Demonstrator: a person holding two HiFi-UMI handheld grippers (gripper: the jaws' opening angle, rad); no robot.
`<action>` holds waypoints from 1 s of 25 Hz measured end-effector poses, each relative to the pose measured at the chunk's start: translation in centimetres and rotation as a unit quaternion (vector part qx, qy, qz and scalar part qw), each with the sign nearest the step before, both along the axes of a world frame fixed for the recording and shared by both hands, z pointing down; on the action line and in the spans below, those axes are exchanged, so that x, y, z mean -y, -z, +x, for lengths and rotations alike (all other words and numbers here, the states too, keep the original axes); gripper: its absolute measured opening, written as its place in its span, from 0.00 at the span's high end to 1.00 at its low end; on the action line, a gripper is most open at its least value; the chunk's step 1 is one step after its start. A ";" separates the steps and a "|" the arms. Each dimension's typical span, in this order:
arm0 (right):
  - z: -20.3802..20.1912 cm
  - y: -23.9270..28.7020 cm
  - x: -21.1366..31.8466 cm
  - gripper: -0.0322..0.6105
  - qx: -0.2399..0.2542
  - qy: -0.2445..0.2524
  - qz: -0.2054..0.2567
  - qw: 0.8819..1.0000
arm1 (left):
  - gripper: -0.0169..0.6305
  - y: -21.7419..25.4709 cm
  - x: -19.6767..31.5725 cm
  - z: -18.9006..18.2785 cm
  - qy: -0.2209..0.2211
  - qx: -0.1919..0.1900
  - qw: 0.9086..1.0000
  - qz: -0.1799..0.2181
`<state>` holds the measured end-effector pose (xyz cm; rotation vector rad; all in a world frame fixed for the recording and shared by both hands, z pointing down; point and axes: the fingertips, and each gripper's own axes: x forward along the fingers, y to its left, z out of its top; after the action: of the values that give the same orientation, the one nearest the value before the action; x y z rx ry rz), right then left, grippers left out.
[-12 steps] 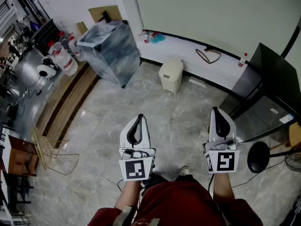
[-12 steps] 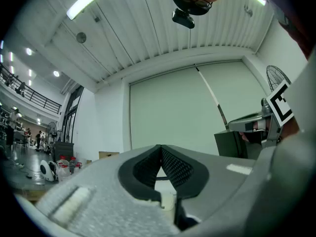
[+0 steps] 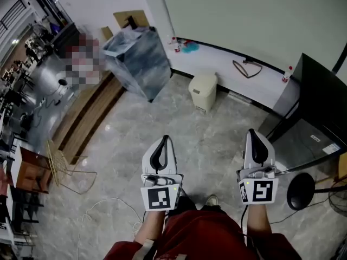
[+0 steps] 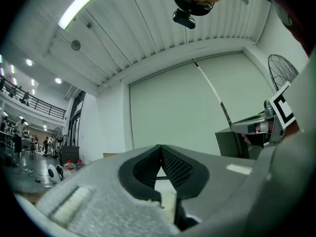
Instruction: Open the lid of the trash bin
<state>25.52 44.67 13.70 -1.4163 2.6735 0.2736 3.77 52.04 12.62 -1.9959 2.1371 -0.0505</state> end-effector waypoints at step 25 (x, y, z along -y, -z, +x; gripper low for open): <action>-4.4 -1.4 12.8 0.95 -0.009 -0.021 -0.013 1.000 | 0.97 -2.1 11.6 -6.1 -0.002 -0.015 1.000 0.003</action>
<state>21.11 31.89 15.06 -1.4862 2.6723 0.2581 -2.36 40.39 14.76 -2.0104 2.1481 -0.0151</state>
